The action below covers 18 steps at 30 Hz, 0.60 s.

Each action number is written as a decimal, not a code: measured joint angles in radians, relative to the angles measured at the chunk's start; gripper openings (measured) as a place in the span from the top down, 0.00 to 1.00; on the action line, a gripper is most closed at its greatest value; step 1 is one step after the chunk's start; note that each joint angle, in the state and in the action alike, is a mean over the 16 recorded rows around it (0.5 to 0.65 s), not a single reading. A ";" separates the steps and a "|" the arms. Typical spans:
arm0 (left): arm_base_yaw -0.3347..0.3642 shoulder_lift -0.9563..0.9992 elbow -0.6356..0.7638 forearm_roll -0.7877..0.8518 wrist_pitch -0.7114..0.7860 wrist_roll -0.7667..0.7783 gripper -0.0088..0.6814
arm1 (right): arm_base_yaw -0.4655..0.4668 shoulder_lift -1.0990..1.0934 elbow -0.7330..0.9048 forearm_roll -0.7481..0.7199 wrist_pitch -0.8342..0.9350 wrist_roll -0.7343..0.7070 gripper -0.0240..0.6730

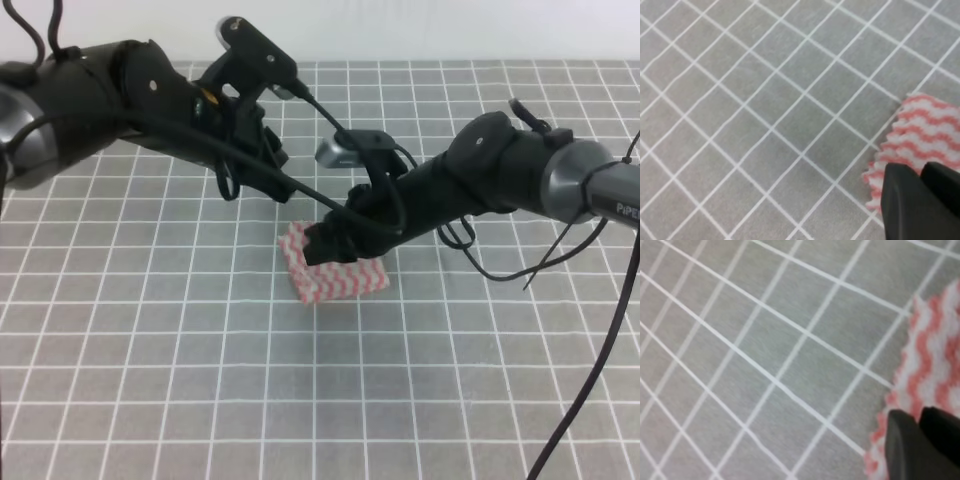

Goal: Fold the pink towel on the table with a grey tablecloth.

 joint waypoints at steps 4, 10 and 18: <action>0.004 0.000 0.000 0.008 0.000 -0.005 0.91 | -0.005 0.016 0.000 -0.013 0.012 -0.006 0.93; 0.006 -0.001 0.000 -0.008 0.002 -0.013 0.91 | -0.017 0.011 0.001 -0.035 0.015 -0.006 0.99; 0.006 0.013 0.002 -0.100 0.041 0.000 0.91 | -0.062 -0.047 0.001 -0.093 0.012 -0.005 0.99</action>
